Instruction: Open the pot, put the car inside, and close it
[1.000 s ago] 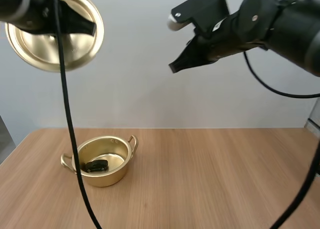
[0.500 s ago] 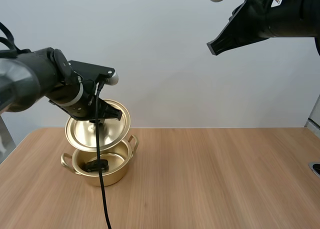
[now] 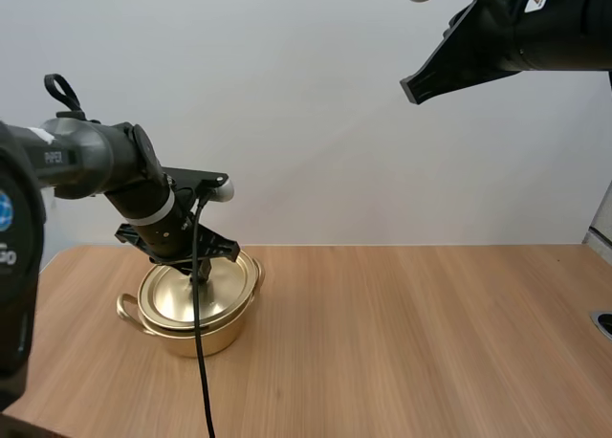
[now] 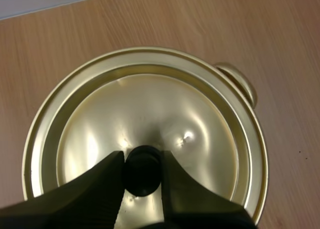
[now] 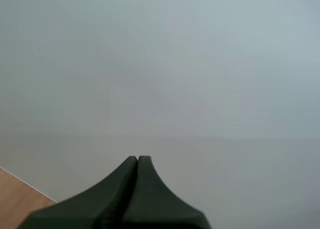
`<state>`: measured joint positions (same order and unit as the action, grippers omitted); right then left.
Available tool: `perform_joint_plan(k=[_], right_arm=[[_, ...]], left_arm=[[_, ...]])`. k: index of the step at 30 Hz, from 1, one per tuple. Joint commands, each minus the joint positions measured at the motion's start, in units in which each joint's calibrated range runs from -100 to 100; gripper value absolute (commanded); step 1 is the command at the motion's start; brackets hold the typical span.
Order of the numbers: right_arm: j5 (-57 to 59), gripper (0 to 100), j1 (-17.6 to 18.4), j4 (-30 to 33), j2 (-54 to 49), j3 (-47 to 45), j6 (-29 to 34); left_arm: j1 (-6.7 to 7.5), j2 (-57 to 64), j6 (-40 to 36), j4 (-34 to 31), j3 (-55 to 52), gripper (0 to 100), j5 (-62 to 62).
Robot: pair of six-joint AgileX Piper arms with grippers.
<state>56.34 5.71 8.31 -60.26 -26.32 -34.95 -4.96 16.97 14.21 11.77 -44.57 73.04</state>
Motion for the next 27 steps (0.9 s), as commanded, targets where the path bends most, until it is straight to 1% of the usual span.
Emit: perform_joint_plan(k=[1,4,7,9,10,12,14,16,20,24,25,27], right_arm=[[0.0,0,0.0,0.1,0.1,-0.1,0.0],[0.0,0,0.0,0.1,0.1,-0.1,0.0],[0.0,0,0.0,0.1,0.1,-0.1,0.0],[0.0,0,0.0,0.1,0.1,-0.1,0.0],[0.0,0,0.0,0.1,0.1,-0.1,0.0],[0.0,0,0.0,0.1,0.1,-0.1,0.0],[0.0,0,0.0,0.1,0.1,-0.1,0.0],[0.0,0,0.0,0.1,0.1,-0.1,0.0],[0.0,0,0.0,0.1,0.1,-0.1,0.0],[0.0,0,0.0,0.1,0.1,-0.1,0.0],[0.0,0,0.0,0.1,0.1,-0.1,0.0],[0.0,0,0.0,-0.1,0.1,-0.1,0.1]], left_arm=[[-0.02,-0.7,-0.1,0.0,0.0,0,-0.3],[-0.02,-1.1,0.0,-1.7,0.0,0,-1.0],[-0.02,-1.1,-1.5,-5.9,0.0,0,-1.4],[-0.02,-1.1,-1.6,-6.9,0.0,0,-1.4],[-0.02,-1.1,-1.6,-7.0,0.0,1,-1.1],[-0.02,-1.1,-1.6,-6.3,0.0,7,-1.1],[-0.02,-1.1,-1.6,-5.9,0.0,19,-1.1],[-0.02,-1.1,-1.5,-5.6,0.0,36,-0.7],[-0.02,-1.1,-1.5,-5.3,0.0,63,0.6],[-0.02,-1.1,-1.0,-5.1,0.0,92,0.3],[-0.02,-1.1,-0.8,-5.1,0.4,98,0.3],[-0.02,-0.4,-1.0,-4.2,1.5,100,-1.2]])
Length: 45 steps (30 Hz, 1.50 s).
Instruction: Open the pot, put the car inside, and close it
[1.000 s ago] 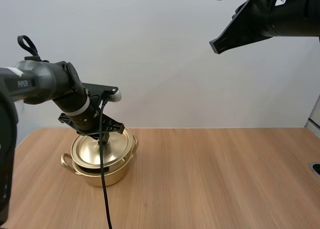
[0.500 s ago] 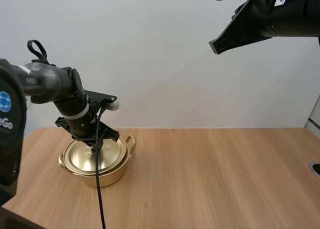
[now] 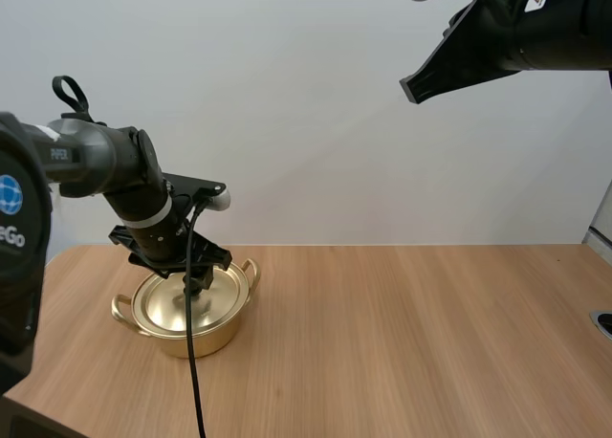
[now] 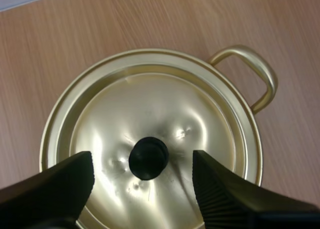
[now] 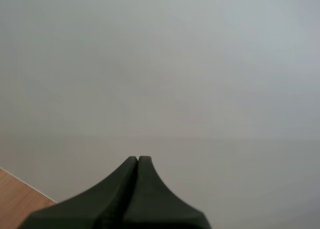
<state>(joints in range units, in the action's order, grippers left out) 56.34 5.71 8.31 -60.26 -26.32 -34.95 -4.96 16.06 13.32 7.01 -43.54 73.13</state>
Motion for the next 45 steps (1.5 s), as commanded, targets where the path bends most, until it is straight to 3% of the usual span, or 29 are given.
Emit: perform_joint_plan(k=[1,9,13,18,21,24,29,31,34,38,42,45], right_arm=[[0.1,0,0.0,-0.7,0.1,-0.1,0.2],[-0.1,0,0.0,-2.5,0.1,-7.4,3.1],[-9.1,0,0.0,-2.4,0.1,-15.7,4.8],[-14.8,0,0.0,-2.0,0.1,-22.9,4.8],[-14.9,0,0.0,-2.0,-0.1,-25.1,4.9],[-15.3,0,0.0,-2.1,-0.2,-25.9,7.4],[-13.5,0,0.0,-2.4,-2.6,-25.9,21.3],[-11.0,0,0.0,-3.5,-3.8,-25.9,23.5],[-3.3,0,0.0,-3.5,-4.7,-25.9,23.4],[4.9,0,0.0,2.0,-5.2,-25.9,22.6],[3.5,0,0.0,0.8,-5.2,-25.9,23.0],[-1.9,0,-1.8,-0.5,-6.2,-26.6,23.8]], left_arm=[[-0.02,1.4,-0.4,1.8,1.1,100,-3.5],[-0.02,19.4,2.9,19.0,-0.9,100,-28.5],[-0.02,35.2,5.2,19.7,-11.1,96,-41.7],[-0.02,56.1,5.2,19.7,-28.5,96,-42.6],[-0.02,66.5,6.5,18.8,-37.5,96,-45.7],[0.58,72.6,6.9,16.5,-39.7,96,-47.8],[0.84,75.9,6.9,16.1,-39.7,89,-33.2],[0.84,76.1,6.9,16.1,-39.4,87,-32.9],[1.00,76.3,4.6,16.1,-39.1,86,-36.1],[1.08,80.4,1.1,14.7,-39.0,86,-37.0],[1.01,83.9,-8.0,5.6,-39.3,86,-34.3],[0.99,83.9,-11.7,0.7,-40.5,74,-35.8]])
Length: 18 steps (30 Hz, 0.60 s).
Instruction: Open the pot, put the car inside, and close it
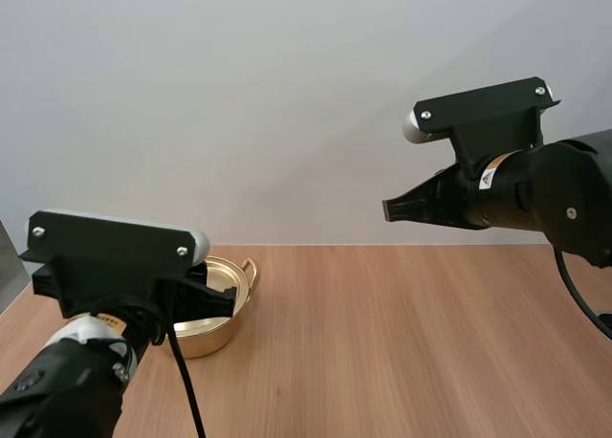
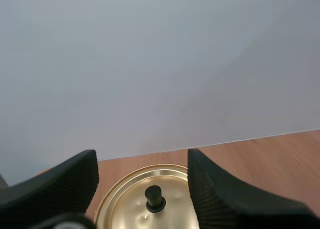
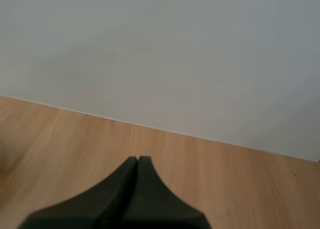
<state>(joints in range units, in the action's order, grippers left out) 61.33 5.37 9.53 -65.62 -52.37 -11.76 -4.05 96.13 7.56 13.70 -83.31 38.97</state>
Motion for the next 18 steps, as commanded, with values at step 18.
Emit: perform_joint_plan(k=[18], right_arm=[[-28.2,0,-7.1,-5.8,-17.3,-31.1,-0.8]], left_arm=[[2.94,3.9,-17.0,-12.5,-8.7,25,-2.1]])
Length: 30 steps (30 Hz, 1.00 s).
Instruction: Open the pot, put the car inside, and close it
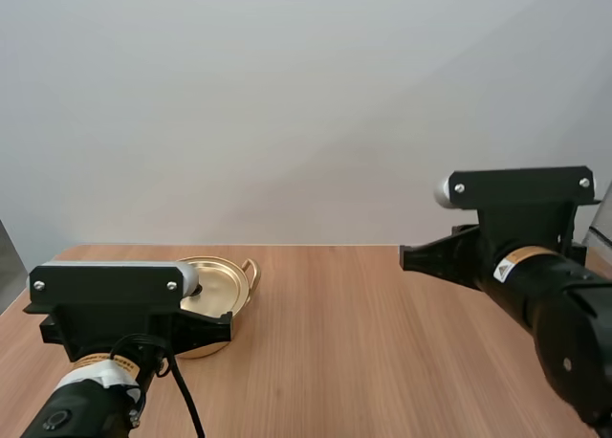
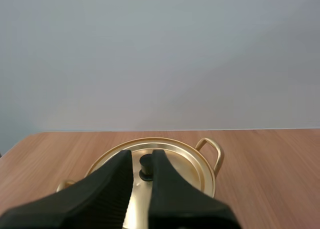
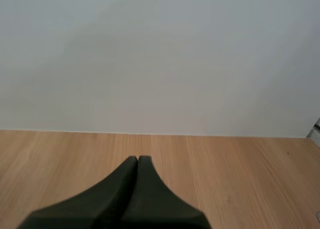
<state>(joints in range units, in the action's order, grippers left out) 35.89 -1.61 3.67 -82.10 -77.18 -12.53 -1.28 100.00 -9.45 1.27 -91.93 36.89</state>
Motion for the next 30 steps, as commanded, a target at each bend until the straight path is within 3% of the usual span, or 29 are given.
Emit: perform_joint_plan(k=[1,4,7,10,17,20,24,30], right_arm=[[-2.9,0,-0.4,0.0,-1.7,-8.2,0.0],[-4.4,0,-0.8,-1.1,-4.4,-15.2,-0.1],[-19.8,0,-1.2,-0.1,-7.7,-18.8,-0.5],[-24.9,0,-1.2,-1.9,-10.9,-20.3,-0.5],[-19.9,0,-2.2,-3.7,-17.9,-22.8,-0.5],[-18.5,0,-2.8,-7.2,-17.9,-22.8,-0.5],[-4.4,0,-2.9,-9.5,-17.9,-22.8,-0.5],[-4.2,0,-2.9,-10.2,-17.9,-22.8,-3.0]], left_arm=[[0.34,0.0,0.0,0.0,-0.1,25,0.0],[0.69,0.0,0.0,0.1,-0.1,25,0.0],[0.86,0.0,0.0,0.6,-0.1,25,-0.2],[1.56,0.0,0.0,0.6,0.3,25,-1.5],[2.69,0.0,0.0,0.6,1.0,25,0.5],[2.68,0.0,-0.1,0.6,1.0,25,0.5],[2.60,0.0,-3.0,0.9,0.6,25,0.8],[2.03,0.0,-3.1,0.9,-2.1,25,-0.3]])
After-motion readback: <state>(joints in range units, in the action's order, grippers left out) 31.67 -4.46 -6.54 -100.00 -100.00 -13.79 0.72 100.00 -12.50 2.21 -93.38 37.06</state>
